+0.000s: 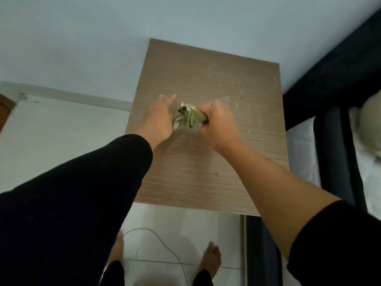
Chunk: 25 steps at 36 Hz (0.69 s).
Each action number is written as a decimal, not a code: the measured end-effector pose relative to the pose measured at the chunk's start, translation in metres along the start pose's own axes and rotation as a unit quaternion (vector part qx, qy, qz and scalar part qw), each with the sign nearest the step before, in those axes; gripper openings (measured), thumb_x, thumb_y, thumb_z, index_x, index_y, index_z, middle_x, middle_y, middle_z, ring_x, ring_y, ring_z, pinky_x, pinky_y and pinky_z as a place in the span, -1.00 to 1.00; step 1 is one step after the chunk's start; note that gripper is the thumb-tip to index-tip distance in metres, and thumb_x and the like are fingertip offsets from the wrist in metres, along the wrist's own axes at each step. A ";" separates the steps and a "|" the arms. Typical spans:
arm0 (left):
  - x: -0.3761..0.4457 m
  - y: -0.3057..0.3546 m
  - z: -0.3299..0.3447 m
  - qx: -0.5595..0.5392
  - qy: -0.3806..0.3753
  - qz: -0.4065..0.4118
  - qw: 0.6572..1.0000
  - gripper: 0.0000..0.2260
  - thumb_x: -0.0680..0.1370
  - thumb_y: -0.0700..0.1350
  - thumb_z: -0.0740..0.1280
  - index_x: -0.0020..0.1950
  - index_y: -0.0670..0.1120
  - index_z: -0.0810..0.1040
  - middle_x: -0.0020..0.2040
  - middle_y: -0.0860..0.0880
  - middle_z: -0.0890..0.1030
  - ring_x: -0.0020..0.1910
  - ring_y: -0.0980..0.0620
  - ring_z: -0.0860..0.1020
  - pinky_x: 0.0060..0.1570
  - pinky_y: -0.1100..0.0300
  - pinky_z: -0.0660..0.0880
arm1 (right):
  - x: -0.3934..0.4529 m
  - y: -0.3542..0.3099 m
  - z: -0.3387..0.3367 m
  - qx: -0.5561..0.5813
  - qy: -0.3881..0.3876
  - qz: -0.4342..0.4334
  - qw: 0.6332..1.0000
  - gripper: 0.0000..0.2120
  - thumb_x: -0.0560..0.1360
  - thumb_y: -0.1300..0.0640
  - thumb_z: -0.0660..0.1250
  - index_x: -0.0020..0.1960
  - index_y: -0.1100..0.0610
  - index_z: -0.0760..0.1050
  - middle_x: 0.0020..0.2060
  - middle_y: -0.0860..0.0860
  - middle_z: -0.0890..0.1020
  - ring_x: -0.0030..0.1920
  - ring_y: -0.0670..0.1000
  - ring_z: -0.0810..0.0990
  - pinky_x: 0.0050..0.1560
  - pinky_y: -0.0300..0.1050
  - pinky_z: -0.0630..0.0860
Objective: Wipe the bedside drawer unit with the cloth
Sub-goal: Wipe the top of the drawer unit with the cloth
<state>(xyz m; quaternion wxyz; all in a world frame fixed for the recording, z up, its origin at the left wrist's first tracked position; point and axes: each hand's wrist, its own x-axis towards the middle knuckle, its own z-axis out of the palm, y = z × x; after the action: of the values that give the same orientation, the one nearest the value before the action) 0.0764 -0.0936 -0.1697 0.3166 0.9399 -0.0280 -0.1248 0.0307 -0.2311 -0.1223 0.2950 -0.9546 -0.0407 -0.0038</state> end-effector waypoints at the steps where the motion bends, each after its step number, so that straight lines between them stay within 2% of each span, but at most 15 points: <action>1: 0.007 0.001 0.003 -0.003 -0.001 0.008 1.000 -0.51 0.58 -0.28 0.11 0.50 -0.05 0.16 0.52 -0.15 0.13 0.51 -0.09 0.07 0.45 0.02 0.13 | 0.013 0.006 0.001 -0.006 0.018 -0.002 1.000 -0.67 0.36 0.38 0.18 -0.08 0.16 0.67 -0.42 -0.05 0.42 -0.32 -0.01 0.35 -0.36 -0.18 0.25; 3: 0.023 0.003 0.009 -0.014 0.005 0.023 1.000 -0.59 0.60 -0.23 0.09 0.46 -0.08 0.24 0.48 -0.16 0.23 0.50 -0.09 0.09 0.43 0.00 0.17 | 0.038 0.019 0.002 -0.035 0.048 0.010 0.998 -0.65 0.35 0.37 0.18 -0.05 0.12 0.66 -0.33 0.05 0.46 -0.22 0.07 0.41 -0.27 -0.10 0.34; 5: 0.036 0.006 0.015 -0.011 0.016 0.028 0.999 -0.64 0.62 -0.19 0.06 0.43 -0.12 0.28 0.47 -0.17 0.26 0.49 -0.12 0.12 0.41 -0.02 0.21 | 0.059 0.028 0.000 -0.069 0.082 0.012 0.994 -0.58 0.38 0.40 0.20 0.07 0.05 0.63 -0.19 0.12 0.52 -0.11 0.12 0.45 -0.18 -0.04 0.40; 9: 0.071 0.009 0.027 0.007 0.013 0.056 0.998 -0.58 0.63 -0.15 0.04 0.50 -0.08 0.14 0.52 -0.06 0.16 0.52 -0.04 -0.02 0.48 -0.01 0.04 | 0.099 0.045 -0.006 -0.098 0.120 0.017 0.988 -0.54 0.41 0.38 0.22 0.19 0.00 0.57 -0.04 0.14 0.52 0.02 0.14 0.44 -0.02 -0.04 0.40; 13: 0.101 0.010 0.037 0.039 0.015 0.072 0.997 -0.57 0.63 -0.13 0.03 0.51 -0.09 0.10 0.54 -0.04 0.09 0.52 -0.03 -0.06 0.47 0.01 -0.03 | 0.129 0.059 -0.007 -0.109 0.154 0.013 0.982 -0.51 0.37 0.40 0.25 0.20 0.01 0.57 -0.04 0.17 0.52 0.01 0.18 0.44 -0.02 -0.03 0.37; 17: 0.131 0.002 0.050 0.087 0.021 0.059 0.994 -0.57 0.64 -0.09 -0.02 0.52 -0.09 0.05 0.55 -0.03 0.05 0.52 -0.01 -0.08 0.47 0.02 -0.11 | 0.168 0.079 -0.004 -0.133 0.156 0.018 0.979 -0.52 0.40 0.37 0.25 0.23 -0.01 0.54 -0.02 0.15 0.50 0.04 0.16 0.43 -0.02 -0.07 0.36; 21: 0.137 -0.004 0.059 0.130 0.098 0.082 0.983 -0.59 0.64 -0.09 -0.04 0.50 -0.08 0.13 0.53 -0.01 0.15 0.52 0.04 0.00 0.47 0.00 -0.11 | 0.200 0.094 0.001 -0.141 0.143 0.017 0.980 -0.50 0.41 0.37 0.24 0.26 -0.03 0.52 0.04 0.16 0.49 0.11 0.18 0.41 0.09 -0.02 0.40; 25: 0.138 -0.003 0.058 0.131 0.111 0.083 0.982 -0.60 0.64 -0.12 -0.03 0.49 -0.08 0.17 0.51 0.00 0.19 0.51 0.05 0.04 0.47 0.02 -0.09 | 0.220 0.106 0.007 -0.155 0.107 0.027 0.982 -0.45 0.40 0.39 0.18 0.30 -0.02 0.48 0.11 0.18 0.47 0.17 0.20 0.38 0.14 -0.03 0.33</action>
<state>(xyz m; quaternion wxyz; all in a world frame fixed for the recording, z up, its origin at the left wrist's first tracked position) 0.1948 -0.1436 -0.2464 0.2008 0.9757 -0.0864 0.0113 0.2581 -0.2972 -0.1809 0.1460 -0.9836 0.0177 -0.1048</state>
